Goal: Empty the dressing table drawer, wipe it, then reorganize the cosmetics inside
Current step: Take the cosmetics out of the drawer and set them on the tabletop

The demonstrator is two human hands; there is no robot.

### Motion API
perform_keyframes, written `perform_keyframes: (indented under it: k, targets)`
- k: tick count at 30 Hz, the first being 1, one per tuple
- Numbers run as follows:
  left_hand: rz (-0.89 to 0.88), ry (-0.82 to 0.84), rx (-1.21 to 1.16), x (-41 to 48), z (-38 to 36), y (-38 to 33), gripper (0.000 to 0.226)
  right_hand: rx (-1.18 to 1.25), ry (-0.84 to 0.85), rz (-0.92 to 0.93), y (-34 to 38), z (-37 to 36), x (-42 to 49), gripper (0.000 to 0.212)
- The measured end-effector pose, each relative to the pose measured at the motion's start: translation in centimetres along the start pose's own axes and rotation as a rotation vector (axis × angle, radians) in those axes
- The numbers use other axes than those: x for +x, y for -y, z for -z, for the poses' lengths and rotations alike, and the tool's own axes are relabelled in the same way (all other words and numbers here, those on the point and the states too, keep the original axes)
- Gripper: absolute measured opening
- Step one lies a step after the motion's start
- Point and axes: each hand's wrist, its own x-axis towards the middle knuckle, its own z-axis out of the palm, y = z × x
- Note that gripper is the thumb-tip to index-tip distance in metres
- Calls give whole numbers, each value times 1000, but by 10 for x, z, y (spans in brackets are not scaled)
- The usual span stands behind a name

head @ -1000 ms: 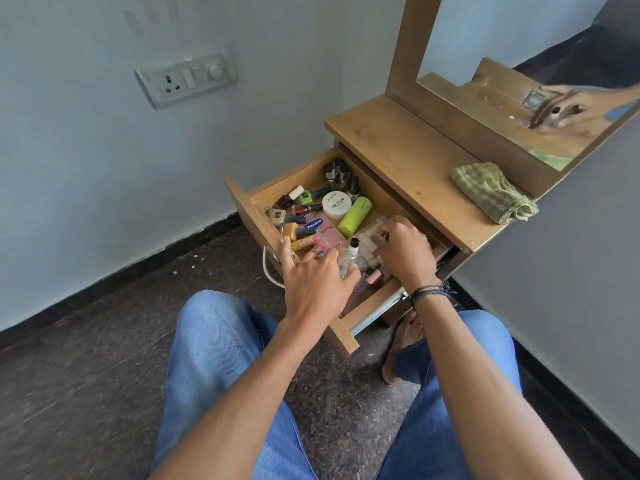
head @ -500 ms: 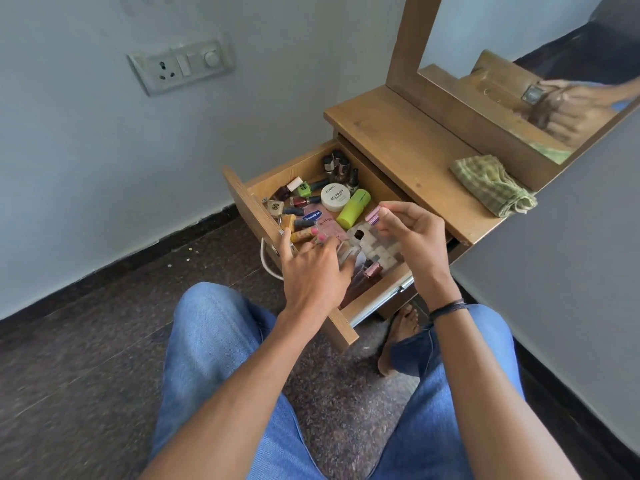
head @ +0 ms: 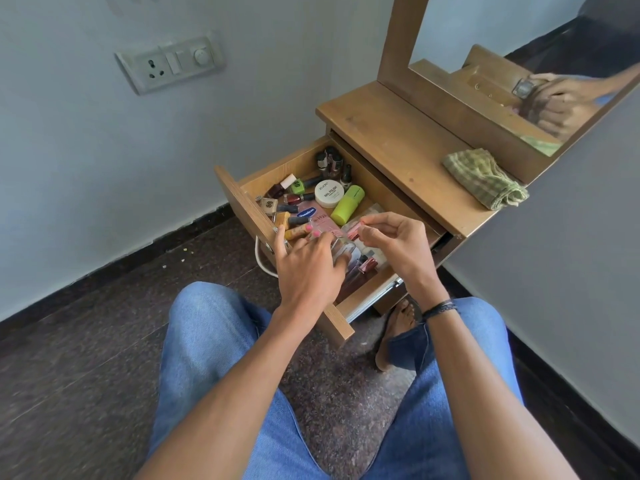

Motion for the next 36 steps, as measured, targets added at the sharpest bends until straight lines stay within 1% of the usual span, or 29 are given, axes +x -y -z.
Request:
perform_keyframes:
  k: [6,7,10,11,12,14,16,17,19,21,25,29,32,34,36]
  targets:
    - [2,40,11,0,4,0,30,-169,43,50,-2,-9,0,21]
    - [4,44,16,0,4,0,29,-199,49,58,-2,-8,0,25]
    - [7,61,38,0,5,-1,26,-253,72,84,-2,-2,0,55]
    - [10,74,49,0,5,-1,25,-262,60,88,-3,0,1,60]
    - [14,88,63,0,5,-1,25,-279,38,95,-4,3,1,60]
    - [24,125,98,1,6,-2,27,-354,-24,105,-9,8,3,46]
    - [31,158,119,1,7,-2,27,-493,-80,124,-17,12,4,33]
    - [33,171,121,1,8,-2,26,-573,-96,129,-21,13,5,31]
    - [36,187,120,1,9,-3,25,-711,-91,111,-27,13,7,33]
    - [37,195,111,1,11,-3,25,-811,-38,78,-29,11,13,38]
    - [24,212,102,2,14,-2,26,-958,158,50,-25,6,34,44]
    - [15,243,75,2,17,0,22,-1046,391,25,-15,3,65,68]
    - [2,242,62,2,17,2,18,-1150,574,-1,-10,4,85,72]
    - [-2,239,57,3,17,3,18,-1162,655,-69,-5,5,95,77]
    - [-6,246,54,3,18,2,19,-1218,735,-79,0,6,102,80]
